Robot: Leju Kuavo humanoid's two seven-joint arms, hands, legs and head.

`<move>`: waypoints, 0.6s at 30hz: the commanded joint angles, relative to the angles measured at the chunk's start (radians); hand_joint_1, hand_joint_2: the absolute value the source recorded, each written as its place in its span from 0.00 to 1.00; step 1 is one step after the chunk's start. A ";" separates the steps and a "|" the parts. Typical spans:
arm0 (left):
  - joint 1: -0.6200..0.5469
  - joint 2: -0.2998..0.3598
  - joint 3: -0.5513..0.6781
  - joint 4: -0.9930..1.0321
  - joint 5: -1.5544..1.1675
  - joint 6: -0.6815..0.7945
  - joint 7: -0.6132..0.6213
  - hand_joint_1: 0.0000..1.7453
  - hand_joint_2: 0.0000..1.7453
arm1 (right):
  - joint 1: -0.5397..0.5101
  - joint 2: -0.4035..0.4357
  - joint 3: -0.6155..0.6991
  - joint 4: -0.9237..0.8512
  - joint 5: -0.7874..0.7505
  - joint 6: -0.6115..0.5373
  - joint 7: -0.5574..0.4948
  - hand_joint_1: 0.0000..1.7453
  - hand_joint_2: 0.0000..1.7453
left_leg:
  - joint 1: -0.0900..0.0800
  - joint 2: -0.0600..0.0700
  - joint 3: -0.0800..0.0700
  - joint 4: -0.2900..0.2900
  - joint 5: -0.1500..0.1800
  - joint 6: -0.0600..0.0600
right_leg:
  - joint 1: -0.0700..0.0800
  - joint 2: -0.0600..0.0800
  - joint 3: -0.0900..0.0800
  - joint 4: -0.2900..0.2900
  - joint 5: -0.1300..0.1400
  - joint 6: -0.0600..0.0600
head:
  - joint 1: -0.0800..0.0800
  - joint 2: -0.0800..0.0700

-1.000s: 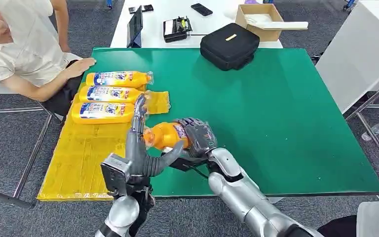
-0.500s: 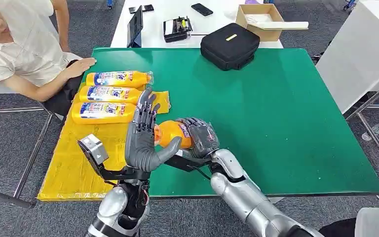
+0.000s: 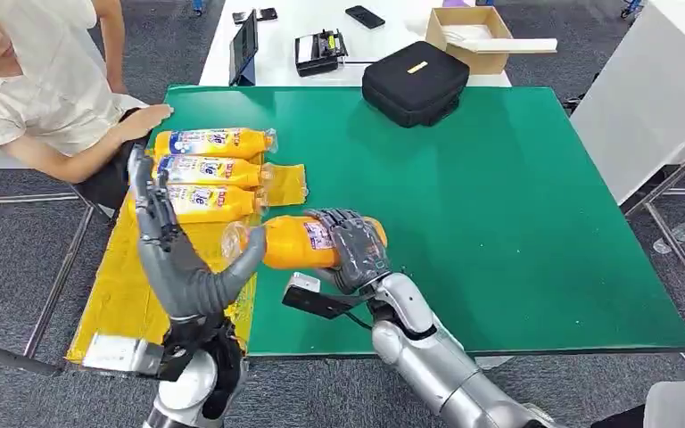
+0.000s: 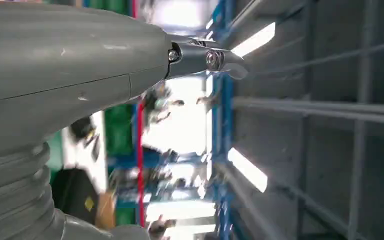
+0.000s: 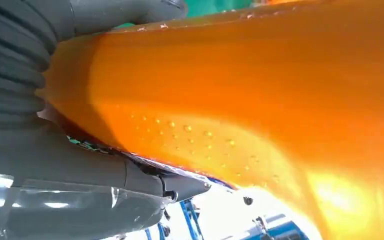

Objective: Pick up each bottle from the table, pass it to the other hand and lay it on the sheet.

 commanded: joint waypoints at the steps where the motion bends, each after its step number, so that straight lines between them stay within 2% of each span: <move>1: 0.032 0.048 -0.014 -0.088 -0.095 0.190 -0.005 0.00 1.00 | 0.035 -0.007 -0.019 0.010 -0.006 0.013 -0.033 1.00 1.00 | 0.000 0.001 0.002 0.000 0.000 0.000 | 0.000 0.000 0.002 -0.001 0.000 -0.002 | 0.000 0.000; 8: 0.075 0.004 0.070 -0.173 -0.140 0.197 -0.005 0.00 1.00 | 0.042 -0.005 -0.045 0.025 -0.004 0.016 -0.040 1.00 1.00 | 0.000 0.003 0.003 0.000 -0.002 0.000 | 0.001 0.002 0.003 -0.001 -0.001 -0.003 | 0.000 0.000; 10: 0.080 0.024 0.058 -0.125 -0.002 0.195 -0.005 0.00 1.00 | 0.064 -0.016 -0.065 -0.003 0.000 0.008 -0.029 1.00 1.00 | 0.001 0.004 0.005 0.000 -0.002 0.000 | 0.001 0.002 0.005 -0.001 -0.001 -0.004 | 0.000 0.000; 12: 0.078 0.042 0.052 -0.047 0.150 0.094 0.007 0.00 1.00 | 0.098 -0.038 -0.080 -0.045 0.008 0.004 -0.024 1.00 1.00 | 0.000 0.001 0.003 -0.001 -0.001 0.000 | 0.000 0.000 0.003 -0.001 -0.001 -0.002 | 0.000 0.000; 16: 0.078 0.041 0.053 -0.043 0.152 0.093 0.002 0.00 1.00 | 0.101 -0.040 -0.081 -0.048 0.009 0.003 -0.024 1.00 1.00 | 0.000 0.001 0.007 -0.002 -0.001 0.000 | 0.001 -0.001 0.006 -0.003 -0.001 -0.004 | 0.000 0.000; 18: 0.077 0.042 0.051 -0.026 0.262 -0.006 0.091 0.00 1.00 | 0.109 -0.043 -0.090 -0.057 0.011 -0.003 -0.019 1.00 1.00 | -0.001 0.001 0.002 -0.001 0.000 0.000 | 0.000 0.000 0.001 -0.001 0.000 -0.002 | 0.000 0.000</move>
